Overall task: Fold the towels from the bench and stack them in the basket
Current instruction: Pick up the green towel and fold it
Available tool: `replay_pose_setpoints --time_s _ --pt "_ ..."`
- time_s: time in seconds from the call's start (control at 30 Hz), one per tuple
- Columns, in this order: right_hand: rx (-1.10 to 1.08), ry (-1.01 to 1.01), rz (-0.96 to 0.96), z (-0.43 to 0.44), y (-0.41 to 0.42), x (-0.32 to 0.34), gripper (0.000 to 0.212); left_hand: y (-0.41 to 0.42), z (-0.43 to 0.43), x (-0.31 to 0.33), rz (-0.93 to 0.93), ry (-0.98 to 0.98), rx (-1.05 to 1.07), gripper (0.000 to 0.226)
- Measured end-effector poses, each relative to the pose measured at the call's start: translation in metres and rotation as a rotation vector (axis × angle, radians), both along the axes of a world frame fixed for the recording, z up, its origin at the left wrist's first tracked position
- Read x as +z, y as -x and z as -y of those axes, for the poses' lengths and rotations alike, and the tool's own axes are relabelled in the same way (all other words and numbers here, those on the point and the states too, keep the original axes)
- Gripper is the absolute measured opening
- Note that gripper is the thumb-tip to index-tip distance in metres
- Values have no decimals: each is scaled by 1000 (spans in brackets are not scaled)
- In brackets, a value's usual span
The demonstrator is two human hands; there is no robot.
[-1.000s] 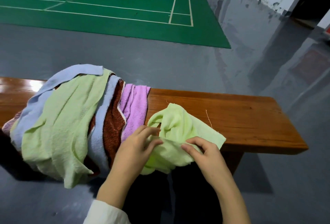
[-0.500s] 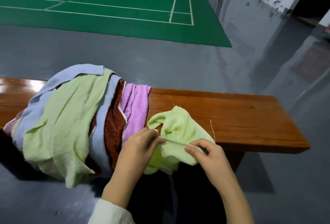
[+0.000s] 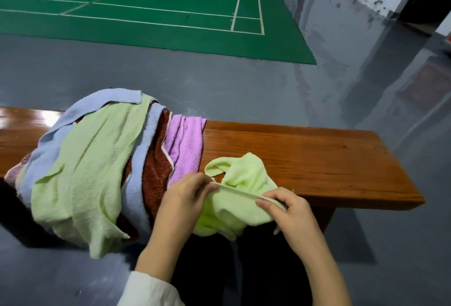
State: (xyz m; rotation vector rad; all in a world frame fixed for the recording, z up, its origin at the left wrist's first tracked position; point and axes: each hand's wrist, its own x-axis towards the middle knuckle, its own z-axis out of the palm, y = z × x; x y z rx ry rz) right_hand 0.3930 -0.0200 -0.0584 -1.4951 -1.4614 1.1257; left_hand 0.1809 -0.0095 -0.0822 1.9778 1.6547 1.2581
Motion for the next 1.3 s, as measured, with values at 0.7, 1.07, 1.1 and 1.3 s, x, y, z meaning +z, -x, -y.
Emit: replay_pose_setpoints --time_s 0.7,1.07,1.1,1.3 --pt "17 7 97 0 5 0 28 -13 7 12 357 205 143 26" --pt "-137 52 -543 11 51 13 13 -51 15 56 1133 428 -15 21" --pt "-138 66 -584 12 53 14 15 -55 17 55 1140 430 -52 16" --pt "-168 107 -757 14 43 18 22 -52 22 41 654 262 -225 45"
